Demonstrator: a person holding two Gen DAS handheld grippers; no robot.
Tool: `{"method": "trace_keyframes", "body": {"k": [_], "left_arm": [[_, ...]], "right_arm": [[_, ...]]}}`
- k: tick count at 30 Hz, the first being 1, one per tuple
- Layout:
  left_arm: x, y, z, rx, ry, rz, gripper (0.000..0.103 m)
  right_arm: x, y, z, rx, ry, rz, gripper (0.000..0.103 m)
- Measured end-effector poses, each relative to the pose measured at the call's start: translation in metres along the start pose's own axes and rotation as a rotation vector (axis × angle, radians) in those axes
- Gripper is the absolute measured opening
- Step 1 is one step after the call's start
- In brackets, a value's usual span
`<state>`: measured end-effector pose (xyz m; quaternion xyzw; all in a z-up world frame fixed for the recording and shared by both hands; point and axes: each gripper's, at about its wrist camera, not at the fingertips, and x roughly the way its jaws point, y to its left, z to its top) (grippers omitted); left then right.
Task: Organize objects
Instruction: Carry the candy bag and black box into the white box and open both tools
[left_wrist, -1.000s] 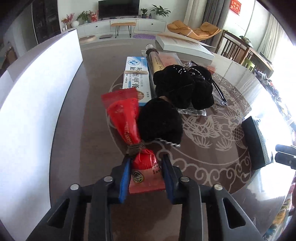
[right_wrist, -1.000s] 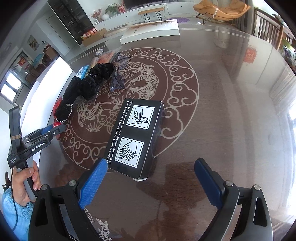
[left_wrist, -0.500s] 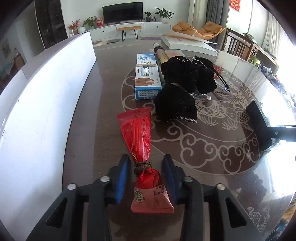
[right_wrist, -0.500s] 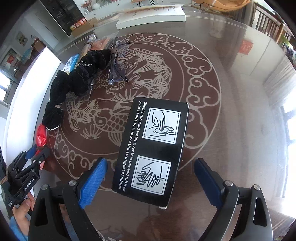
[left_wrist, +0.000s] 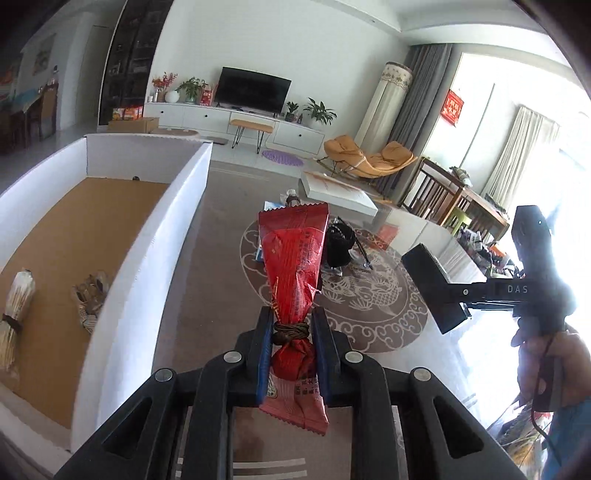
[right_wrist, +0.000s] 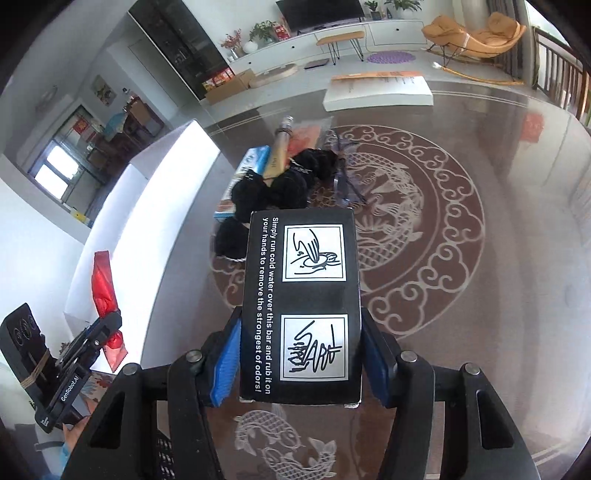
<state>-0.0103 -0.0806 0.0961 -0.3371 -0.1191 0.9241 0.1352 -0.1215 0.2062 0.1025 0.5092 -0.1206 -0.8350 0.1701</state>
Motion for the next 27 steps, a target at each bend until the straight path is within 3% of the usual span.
{"method": "trace_keyframes", "body": {"k": [3,6,12,16,18,19,20,23,27], "left_arm": [[-0.04,0.028,0.02,-0.032,-0.072,0.042,0.02],[-0.065,0.072,0.037,-0.061,-0.111,0.143,0.02],[-0.068,0.176,0.05,-0.13,-0.033,0.364,0.02],[-0.051,0.222,0.045,-0.176,0.076,0.463,0.025],[-0.044,0.233,0.041,-0.207,0.108,0.477,0.047],[-0.042,0.236,0.039,-0.216,0.104,0.481,0.068],[-0.045,0.235,0.036,-0.217,0.086,0.489,0.079],[-0.052,0.222,0.03,-0.198,0.033,0.483,0.084],[-0.05,0.184,0.027,-0.173,0.01,0.414,0.084]], "right_arm": [[-0.001,0.059,0.013,-0.068,-0.029,0.084,0.058],[0.01,0.128,0.022,-0.151,-0.026,0.176,0.058],[0.061,0.265,0.019,-0.325,0.036,0.289,0.059],[0.11,0.323,-0.002,-0.408,0.126,0.309,0.061],[0.133,0.336,-0.015,-0.431,0.179,0.314,0.065],[0.138,0.337,-0.019,-0.43,0.182,0.316,0.067],[0.139,0.334,-0.023,-0.428,0.174,0.321,0.072],[0.124,0.314,-0.027,-0.441,0.096,0.309,0.084],[0.098,0.256,-0.028,-0.509,-0.073,0.141,0.097]]}}
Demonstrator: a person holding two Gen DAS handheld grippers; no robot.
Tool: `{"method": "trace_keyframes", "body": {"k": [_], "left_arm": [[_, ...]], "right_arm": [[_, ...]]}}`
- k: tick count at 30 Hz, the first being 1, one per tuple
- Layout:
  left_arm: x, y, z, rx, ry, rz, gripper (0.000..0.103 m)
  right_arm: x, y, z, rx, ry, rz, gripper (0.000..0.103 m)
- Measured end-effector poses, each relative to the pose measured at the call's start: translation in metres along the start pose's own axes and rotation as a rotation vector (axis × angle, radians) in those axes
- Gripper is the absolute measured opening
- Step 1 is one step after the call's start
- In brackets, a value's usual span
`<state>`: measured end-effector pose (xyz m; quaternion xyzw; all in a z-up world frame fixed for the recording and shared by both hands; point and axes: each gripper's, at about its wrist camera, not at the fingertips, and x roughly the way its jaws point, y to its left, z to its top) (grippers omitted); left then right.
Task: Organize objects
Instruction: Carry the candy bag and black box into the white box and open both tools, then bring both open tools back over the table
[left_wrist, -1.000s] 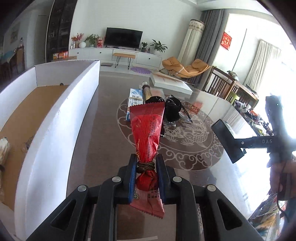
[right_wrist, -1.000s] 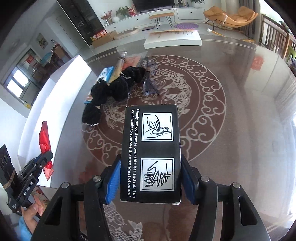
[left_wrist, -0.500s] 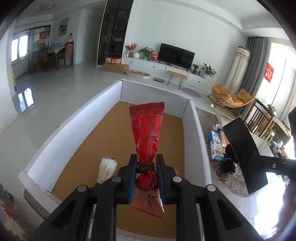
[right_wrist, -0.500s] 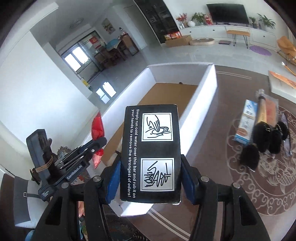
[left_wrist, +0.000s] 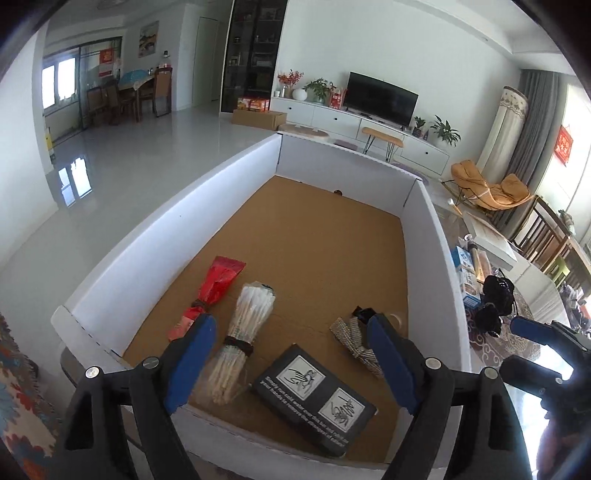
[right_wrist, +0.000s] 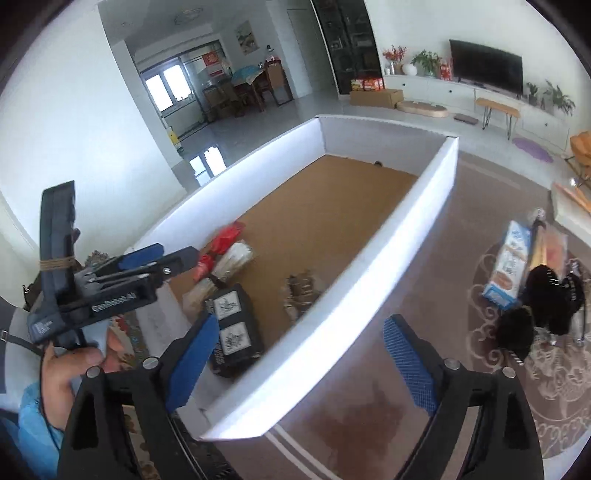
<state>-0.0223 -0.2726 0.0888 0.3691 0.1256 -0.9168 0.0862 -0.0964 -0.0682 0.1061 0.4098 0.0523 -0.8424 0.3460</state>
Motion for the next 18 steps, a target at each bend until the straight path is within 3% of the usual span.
{"method": "trace_keyframes", "body": {"k": [3,7,9,11,14,18], "left_arm": [[-0.014,-0.045,-0.008,0.046,-0.021,-0.102,0.084],[-0.033,-0.121,-0.025,0.149,-0.033,-0.274,0.084],[-0.038,-0.161,-0.04,0.208,-0.03,-0.358,0.089],[-0.036,-0.2,-0.062,0.264,-0.015,-0.414,0.103],[-0.008,-0.25,-0.091,0.354,0.056,-0.404,0.103],[0.043,-0.289,-0.115,0.425,0.134,-0.316,0.103]], "right_arm": [[-0.016,-0.057,-0.037,-0.012,-0.027,-0.18,0.098],[-0.032,-0.147,-0.1,0.081,0.044,-0.384,0.098],[-0.041,-0.189,-0.127,0.149,0.075,-0.458,0.098],[-0.061,-0.216,-0.152,0.208,0.07,-0.528,0.098],[-0.085,-0.241,-0.176,0.296,0.054,-0.585,0.098],[-0.096,-0.253,-0.186,0.366,0.044,-0.605,0.098]]}}
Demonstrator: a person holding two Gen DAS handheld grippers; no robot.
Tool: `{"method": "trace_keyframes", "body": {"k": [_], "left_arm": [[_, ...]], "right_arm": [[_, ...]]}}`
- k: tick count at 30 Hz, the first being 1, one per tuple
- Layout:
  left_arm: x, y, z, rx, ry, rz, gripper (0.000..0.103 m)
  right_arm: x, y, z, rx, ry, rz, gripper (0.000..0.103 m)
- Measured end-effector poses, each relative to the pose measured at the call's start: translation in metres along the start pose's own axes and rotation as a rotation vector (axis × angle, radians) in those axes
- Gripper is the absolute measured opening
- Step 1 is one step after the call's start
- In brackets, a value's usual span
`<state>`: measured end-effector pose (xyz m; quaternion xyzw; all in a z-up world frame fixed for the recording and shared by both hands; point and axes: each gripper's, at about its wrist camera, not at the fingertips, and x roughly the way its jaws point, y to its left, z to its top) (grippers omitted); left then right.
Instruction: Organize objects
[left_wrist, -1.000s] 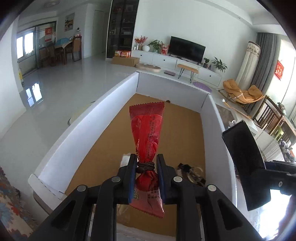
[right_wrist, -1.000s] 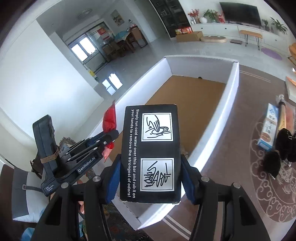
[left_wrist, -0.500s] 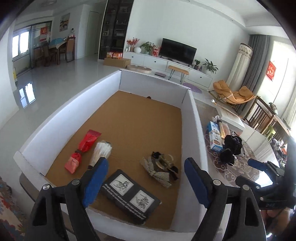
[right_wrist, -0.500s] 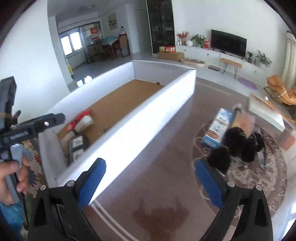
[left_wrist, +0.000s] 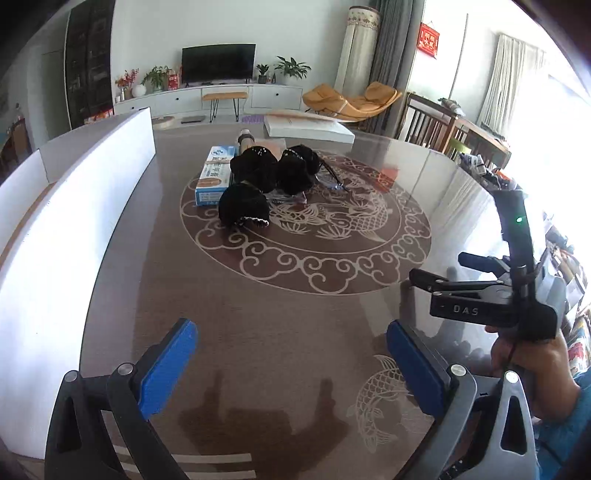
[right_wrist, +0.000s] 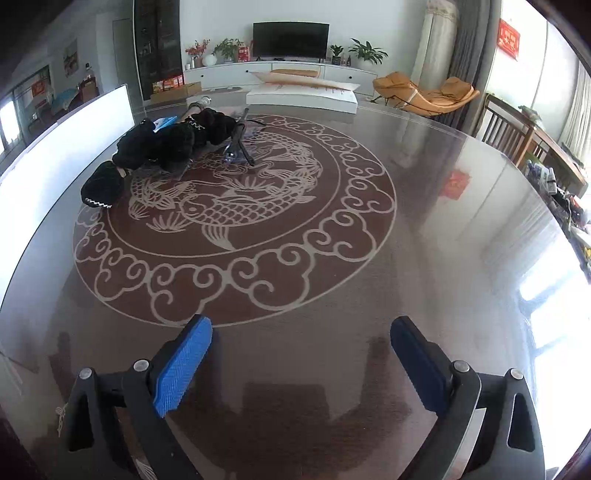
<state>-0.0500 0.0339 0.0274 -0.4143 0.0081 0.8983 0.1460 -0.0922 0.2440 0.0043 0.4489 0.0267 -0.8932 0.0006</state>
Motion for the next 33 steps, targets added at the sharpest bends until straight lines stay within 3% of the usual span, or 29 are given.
{"method": "trace_keyframes", "body": {"k": [4,12,21,33], "left_arm": [[0.032,0.007,0.004,-0.043,0.006,0.02,0.103],[0.061,0.02,0.011,-0.074,0.047,0.046,0.103],[0.072,0.009,0.012,-0.001,0.096,0.14,0.103],[0.068,0.008,0.011,0.004,0.095,0.138,0.103]], "right_arm": [[0.003,-0.003,0.004,0.032,0.01,0.004,0.1],[0.004,-0.002,0.005,0.055,0.02,0.002,0.103],[0.004,-0.002,0.005,0.055,0.02,0.002,0.103],[0.004,-0.003,0.005,0.055,0.02,0.002,0.103]]}}
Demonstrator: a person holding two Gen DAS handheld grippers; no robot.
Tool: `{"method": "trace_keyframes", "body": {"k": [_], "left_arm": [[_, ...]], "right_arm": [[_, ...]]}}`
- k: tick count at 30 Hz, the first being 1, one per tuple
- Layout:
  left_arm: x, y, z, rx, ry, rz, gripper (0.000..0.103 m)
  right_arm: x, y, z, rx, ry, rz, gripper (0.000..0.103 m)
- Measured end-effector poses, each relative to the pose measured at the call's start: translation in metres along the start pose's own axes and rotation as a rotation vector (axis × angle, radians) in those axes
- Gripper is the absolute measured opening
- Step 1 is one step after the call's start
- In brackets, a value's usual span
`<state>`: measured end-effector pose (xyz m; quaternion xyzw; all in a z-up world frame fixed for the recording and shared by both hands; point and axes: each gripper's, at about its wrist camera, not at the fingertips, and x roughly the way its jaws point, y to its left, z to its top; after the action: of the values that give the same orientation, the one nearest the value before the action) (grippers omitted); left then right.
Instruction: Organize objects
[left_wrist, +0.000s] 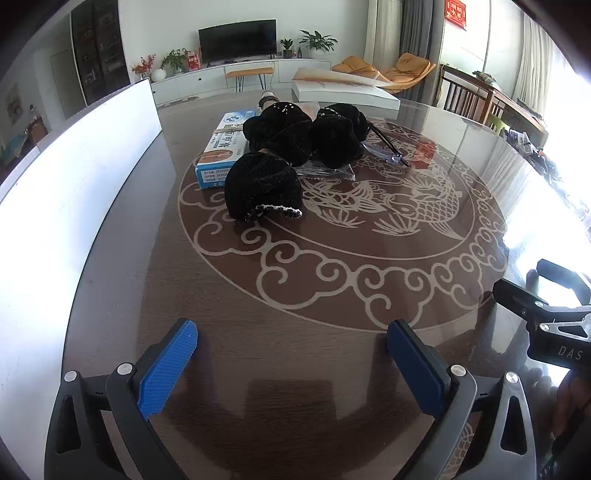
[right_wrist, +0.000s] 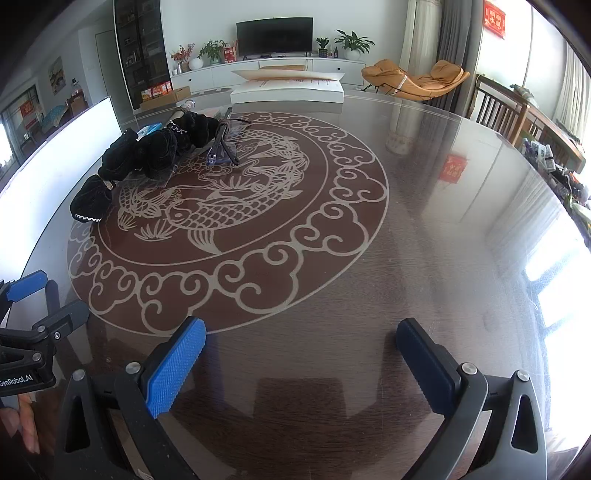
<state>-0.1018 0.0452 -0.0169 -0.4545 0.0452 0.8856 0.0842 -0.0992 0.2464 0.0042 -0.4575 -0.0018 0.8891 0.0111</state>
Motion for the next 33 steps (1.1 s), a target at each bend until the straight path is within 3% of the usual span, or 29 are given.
{"method": "trace_keyframes", "body": {"k": [26,30,33], "left_arm": [[0.0,-0.001,0.0,0.006,0.008,-0.01,0.103],[0.003,0.002,0.007,0.029,0.054,-0.037,0.103],[0.0,0.017,0.026,-0.06,0.028,-0.125,0.103]], "right_arm": [[0.001,0.0,0.0,0.001,-0.001,0.002,0.103],[0.001,0.0,0.0,0.001,-0.001,0.002,0.103],[0.001,0.0,0.0,0.001,-0.001,0.002,0.103]]}}
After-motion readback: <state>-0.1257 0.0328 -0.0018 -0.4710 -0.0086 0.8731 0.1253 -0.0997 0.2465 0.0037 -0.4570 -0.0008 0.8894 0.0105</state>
